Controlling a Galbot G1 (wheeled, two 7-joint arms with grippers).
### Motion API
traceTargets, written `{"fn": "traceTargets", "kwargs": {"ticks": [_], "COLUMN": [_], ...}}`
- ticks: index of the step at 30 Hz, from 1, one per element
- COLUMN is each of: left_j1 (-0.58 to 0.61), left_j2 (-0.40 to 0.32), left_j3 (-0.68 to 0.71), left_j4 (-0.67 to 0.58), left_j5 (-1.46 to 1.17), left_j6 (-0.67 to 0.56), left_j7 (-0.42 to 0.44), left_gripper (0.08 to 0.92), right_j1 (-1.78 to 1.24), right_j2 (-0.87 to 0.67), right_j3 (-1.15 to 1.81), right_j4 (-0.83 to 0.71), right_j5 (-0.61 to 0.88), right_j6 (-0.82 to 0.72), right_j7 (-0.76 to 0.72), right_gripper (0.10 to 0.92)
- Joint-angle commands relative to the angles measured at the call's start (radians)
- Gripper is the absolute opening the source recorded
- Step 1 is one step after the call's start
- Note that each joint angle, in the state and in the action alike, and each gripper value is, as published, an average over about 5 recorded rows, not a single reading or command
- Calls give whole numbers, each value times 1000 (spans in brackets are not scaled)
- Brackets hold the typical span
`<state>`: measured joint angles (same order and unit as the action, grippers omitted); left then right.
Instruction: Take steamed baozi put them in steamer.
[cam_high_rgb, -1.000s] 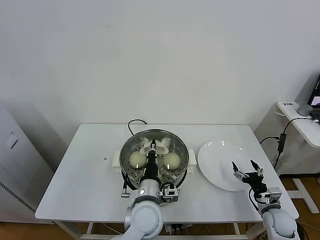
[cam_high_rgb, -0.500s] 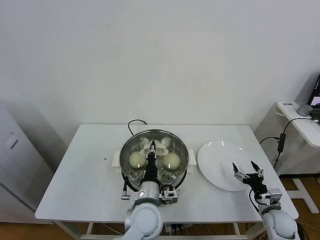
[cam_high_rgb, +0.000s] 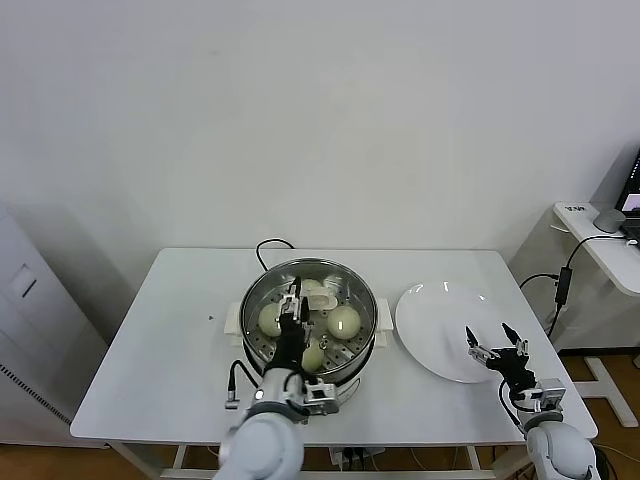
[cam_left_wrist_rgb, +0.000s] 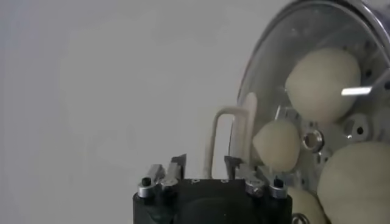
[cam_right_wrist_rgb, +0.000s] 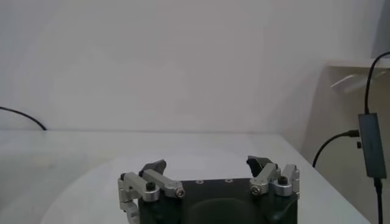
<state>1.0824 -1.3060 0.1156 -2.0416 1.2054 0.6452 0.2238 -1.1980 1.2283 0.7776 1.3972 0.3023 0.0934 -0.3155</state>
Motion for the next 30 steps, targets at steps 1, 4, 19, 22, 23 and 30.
{"fn": "traceTargets", "kwargs": {"ticks": [1, 4, 19, 22, 23, 30], "left_j1": [-33, -69, 117, 155, 164, 196], "left_j2": [164, 189, 100, 105, 108, 105], "left_j3": [-264, -383, -808, -825, -826, -814], "left_j4": [-260, -247, -62, -2, 13, 114], "left_j5": [-984, -1330, -1906, -1806, -1786, -1670], "left_j6": [-255, -299, -310, -348, -359, -396], "left_j7": [188, 205, -160, -172, -176, -203], "left_gripper": [653, 738, 823, 823, 823, 823], "right_j1": [6, 10, -34, -55, -59, -87], "right_j2": [0, 3, -16, -23, -23, -7], "right_j3": [-3, -6, -4, 4, 6, 28], "right_j4": [0, 0, 115, 153, 161, 201], "right_j5": [-4, -4, 84, 116, 128, 130], "right_j6": [-3, -4, -9, -33, -37, -66], "right_j7": [2, 2, 12, 17, 20, 27], "right_gripper": [823, 823, 823, 823, 823, 823]}}
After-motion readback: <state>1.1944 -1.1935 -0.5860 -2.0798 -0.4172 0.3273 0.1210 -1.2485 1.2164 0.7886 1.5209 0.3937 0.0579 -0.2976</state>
